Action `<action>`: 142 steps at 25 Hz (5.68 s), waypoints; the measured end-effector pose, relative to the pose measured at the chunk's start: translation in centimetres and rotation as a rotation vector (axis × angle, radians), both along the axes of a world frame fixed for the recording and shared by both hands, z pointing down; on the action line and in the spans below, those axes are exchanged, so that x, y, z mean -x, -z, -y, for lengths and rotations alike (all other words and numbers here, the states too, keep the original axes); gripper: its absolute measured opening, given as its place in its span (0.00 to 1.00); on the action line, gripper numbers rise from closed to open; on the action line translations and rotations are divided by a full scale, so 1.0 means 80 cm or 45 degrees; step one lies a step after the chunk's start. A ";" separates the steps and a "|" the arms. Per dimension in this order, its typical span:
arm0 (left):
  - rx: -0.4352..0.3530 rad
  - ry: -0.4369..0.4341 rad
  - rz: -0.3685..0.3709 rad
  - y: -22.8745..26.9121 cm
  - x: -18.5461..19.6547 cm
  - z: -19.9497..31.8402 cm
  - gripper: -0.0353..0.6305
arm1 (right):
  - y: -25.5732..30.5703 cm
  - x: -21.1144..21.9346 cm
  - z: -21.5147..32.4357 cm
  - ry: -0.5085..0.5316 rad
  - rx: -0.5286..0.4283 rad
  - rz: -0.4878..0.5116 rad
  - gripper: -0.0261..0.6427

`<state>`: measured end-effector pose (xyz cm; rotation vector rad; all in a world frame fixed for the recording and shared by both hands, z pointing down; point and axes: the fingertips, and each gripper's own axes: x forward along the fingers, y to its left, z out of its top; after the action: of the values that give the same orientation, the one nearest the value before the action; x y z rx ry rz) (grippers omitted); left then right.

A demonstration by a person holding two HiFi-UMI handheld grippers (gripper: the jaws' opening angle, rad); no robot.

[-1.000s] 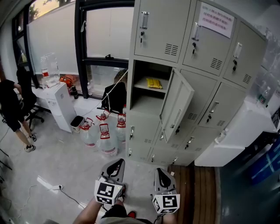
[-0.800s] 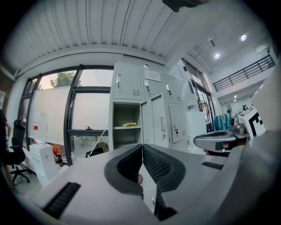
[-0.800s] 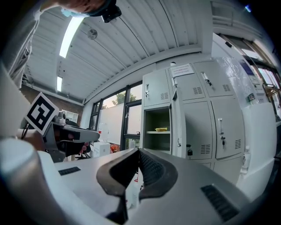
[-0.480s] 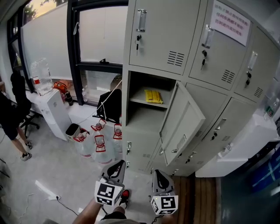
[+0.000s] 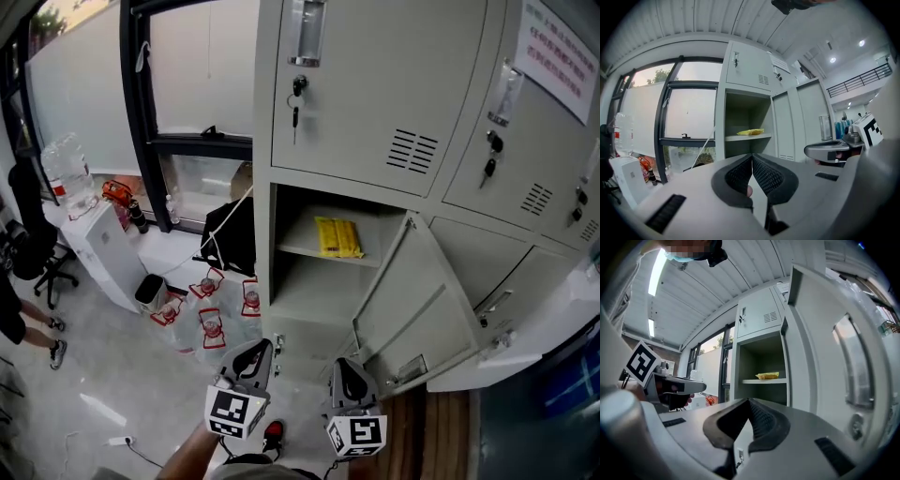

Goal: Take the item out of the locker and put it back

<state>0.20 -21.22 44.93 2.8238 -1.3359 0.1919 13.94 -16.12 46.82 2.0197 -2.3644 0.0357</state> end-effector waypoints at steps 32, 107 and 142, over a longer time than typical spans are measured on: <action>0.032 -0.055 -0.027 -0.025 0.008 0.131 0.09 | 0.097 0.007 0.219 -0.232 -0.008 -0.925 0.31; -0.062 -0.032 -0.008 0.027 0.006 0.020 0.09 | 0.102 -0.034 0.028 -0.271 -0.063 -0.190 0.06; -0.002 -0.014 0.026 -0.028 0.027 -0.255 0.09 | -0.026 -0.032 -0.284 -0.287 0.140 -0.128 0.07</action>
<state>-1.95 -0.80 47.19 2.8382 -1.3255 0.2205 16.48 6.62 48.91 2.1686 -2.0208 0.0660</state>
